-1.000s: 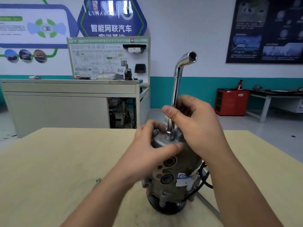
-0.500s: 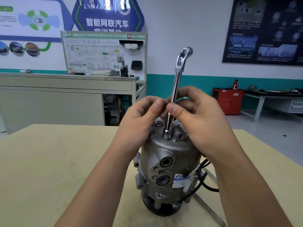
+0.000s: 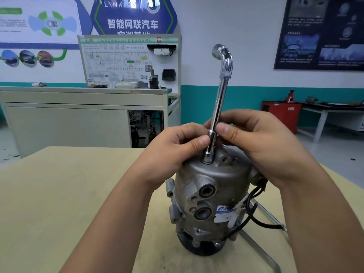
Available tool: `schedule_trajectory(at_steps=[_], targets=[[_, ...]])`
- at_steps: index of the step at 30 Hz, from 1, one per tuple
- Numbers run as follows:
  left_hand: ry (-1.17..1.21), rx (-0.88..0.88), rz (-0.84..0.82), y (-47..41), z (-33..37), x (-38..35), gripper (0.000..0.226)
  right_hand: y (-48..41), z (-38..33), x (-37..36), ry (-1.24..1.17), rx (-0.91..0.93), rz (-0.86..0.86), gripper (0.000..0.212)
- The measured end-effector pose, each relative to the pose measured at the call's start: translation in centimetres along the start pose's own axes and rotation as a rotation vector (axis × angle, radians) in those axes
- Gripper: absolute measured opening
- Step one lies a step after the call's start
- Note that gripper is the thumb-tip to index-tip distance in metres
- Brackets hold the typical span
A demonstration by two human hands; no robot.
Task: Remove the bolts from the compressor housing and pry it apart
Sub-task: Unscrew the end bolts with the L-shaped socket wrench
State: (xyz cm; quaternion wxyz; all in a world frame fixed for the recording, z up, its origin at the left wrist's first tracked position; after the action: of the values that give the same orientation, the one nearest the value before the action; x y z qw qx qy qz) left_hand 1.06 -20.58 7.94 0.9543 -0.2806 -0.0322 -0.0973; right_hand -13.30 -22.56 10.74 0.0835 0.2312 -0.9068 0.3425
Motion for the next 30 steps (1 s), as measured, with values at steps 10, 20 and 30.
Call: schedule_trajectory(at_steps=[10, 20, 30], targets=[[-0.018, 0.01, 0.007, -0.1, -0.2, 0.1, 0.011, 0.0, -0.1, 0.1, 0.058, 0.07, 0.046, 0.015], [0.015, 0.029, 0.05, 0.0, -0.5, 0.6, 0.026, -0.1, -0.6, -1.2, 0.076, 0.079, 0.151, 0.023], [0.006, 0.033, -0.042, 0.1, -0.5, 0.3, 0.031, -0.2, -0.2, -0.7, -0.104, 0.07, 0.19, 0.022]])
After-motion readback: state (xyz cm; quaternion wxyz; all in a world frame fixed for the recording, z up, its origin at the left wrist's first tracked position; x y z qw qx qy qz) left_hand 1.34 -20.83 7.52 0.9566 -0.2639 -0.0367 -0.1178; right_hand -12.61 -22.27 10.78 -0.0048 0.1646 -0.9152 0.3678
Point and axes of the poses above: each hand's wrist, its own y-axis away from the middle knuckle, its own x-axis out of the back of the hand, z = x × y, the point moved 4 cm from there along -y, towards the middle knuckle, and after that the axes turned 6 degrees about y, right-handed, at the moved point
